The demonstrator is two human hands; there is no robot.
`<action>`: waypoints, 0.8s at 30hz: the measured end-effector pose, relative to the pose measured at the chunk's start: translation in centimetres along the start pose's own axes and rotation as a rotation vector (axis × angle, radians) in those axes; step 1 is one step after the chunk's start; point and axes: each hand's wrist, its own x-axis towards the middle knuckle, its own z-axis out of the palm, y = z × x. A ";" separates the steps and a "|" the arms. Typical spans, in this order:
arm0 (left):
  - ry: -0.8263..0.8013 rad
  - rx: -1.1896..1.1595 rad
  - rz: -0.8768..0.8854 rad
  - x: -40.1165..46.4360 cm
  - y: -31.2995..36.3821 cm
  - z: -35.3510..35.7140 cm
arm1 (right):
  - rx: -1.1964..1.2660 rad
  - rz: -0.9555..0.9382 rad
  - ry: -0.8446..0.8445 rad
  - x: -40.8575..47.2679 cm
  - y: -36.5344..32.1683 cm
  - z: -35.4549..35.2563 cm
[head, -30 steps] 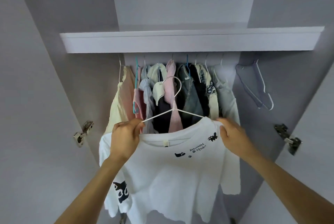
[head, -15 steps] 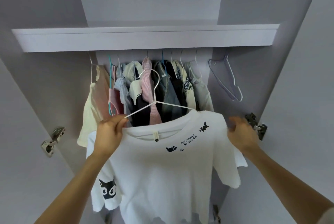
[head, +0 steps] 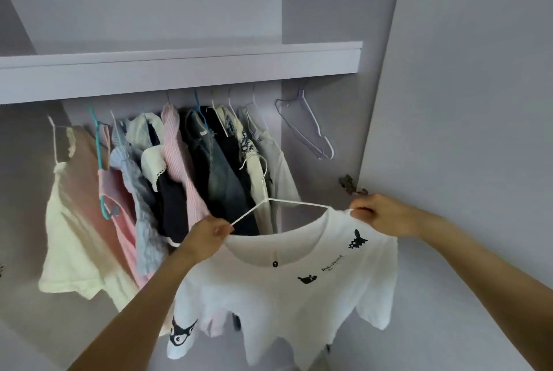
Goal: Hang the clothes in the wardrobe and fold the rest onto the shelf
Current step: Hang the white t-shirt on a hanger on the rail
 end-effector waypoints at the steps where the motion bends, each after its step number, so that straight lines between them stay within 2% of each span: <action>1: -0.064 0.027 -0.013 0.9 0.7 1.0 | 0.005 0.028 -0.016 -0.6 0.4 -0.5; 6: -0.234 0.073 -0.001 3.7 4.6 3.3 | -0.099 0.221 -0.066 -2.4 1.5 -1.7; 12: -0.261 0.166 0.087 5.5 7.8 3.6 | -0.286 0.427 0.036 -2.6 1.3 -1.9; 18: -0.193 0.287 0.138 6.9 9.2 2.2 | -0.248 0.404 0.263 0.2 -0.3 -0.4; 24: -0.105 0.404 0.187 8.9 10.1 1.4 | -0.279 0.312 0.562 5.5 -1.8 0.4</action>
